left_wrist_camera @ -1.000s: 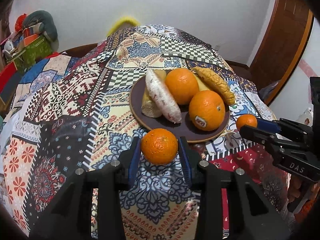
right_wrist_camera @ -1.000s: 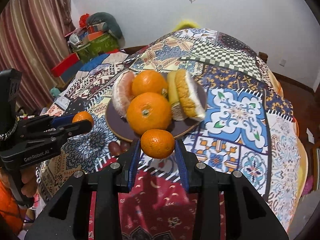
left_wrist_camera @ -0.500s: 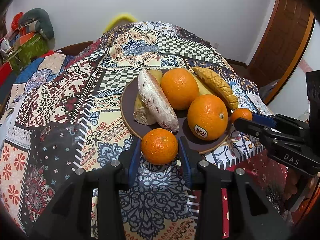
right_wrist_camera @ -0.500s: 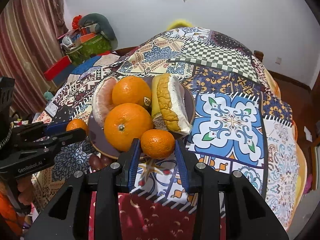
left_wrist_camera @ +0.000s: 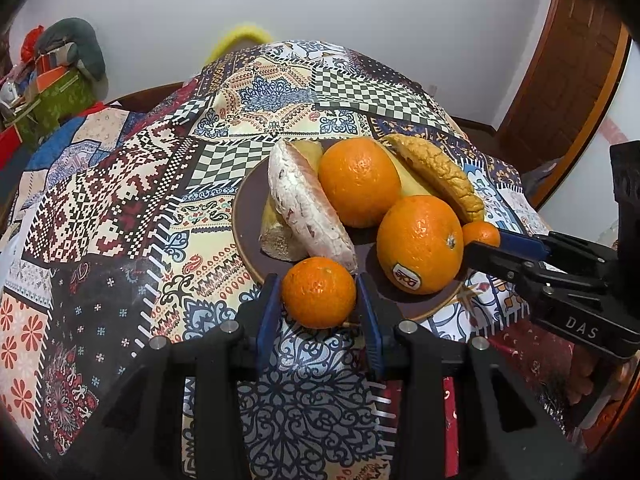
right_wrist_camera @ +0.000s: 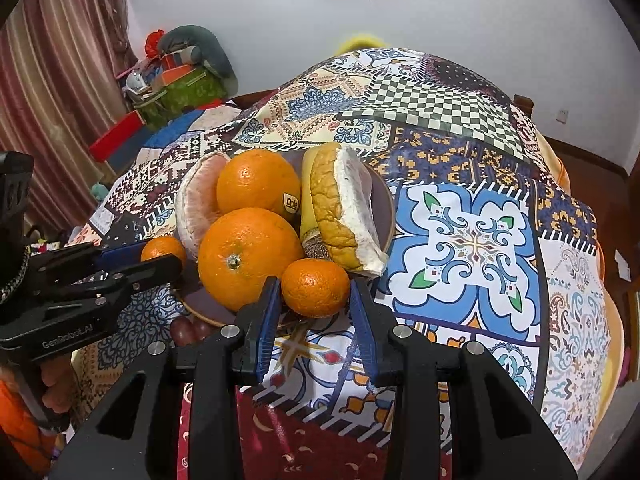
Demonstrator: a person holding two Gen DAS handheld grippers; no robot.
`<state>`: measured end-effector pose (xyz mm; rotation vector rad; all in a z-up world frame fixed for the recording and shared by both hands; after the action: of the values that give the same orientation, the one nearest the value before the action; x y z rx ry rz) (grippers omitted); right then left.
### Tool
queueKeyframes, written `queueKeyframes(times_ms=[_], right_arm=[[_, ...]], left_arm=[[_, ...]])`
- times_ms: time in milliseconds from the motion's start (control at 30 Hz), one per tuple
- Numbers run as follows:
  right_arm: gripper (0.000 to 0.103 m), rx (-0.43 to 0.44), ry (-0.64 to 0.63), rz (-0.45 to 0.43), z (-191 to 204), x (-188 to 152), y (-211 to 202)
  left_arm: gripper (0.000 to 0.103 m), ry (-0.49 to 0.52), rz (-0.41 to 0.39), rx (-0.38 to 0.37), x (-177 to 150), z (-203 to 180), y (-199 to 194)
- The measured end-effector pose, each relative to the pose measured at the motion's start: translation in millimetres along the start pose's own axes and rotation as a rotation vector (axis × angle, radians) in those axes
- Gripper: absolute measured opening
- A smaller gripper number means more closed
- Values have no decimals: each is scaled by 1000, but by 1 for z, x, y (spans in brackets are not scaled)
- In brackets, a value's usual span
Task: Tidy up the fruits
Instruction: 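Set the left tool's small orange on the plate rim while the right tool sets its orange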
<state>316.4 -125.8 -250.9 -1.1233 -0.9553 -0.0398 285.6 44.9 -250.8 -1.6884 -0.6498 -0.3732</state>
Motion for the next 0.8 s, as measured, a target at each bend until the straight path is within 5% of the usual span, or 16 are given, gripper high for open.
queueKeyframes(times_ms=[800], right_arm=[[35, 6, -6, -13, 0, 0, -25]], left_arm=[[41, -3, -29, -5, -4, -4, -31]])
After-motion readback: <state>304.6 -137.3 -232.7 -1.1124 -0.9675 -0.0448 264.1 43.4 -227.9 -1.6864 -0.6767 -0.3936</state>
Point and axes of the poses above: each gripper's, at about its wrist camera, not at the fingertips, and y roughly the way its jaws point, z to its left, x to its top, the point moved 6 cm from there along y, roughly the way its jaws point, and after that the axes turned 10 degrees about -y, right-handed, at the moved point
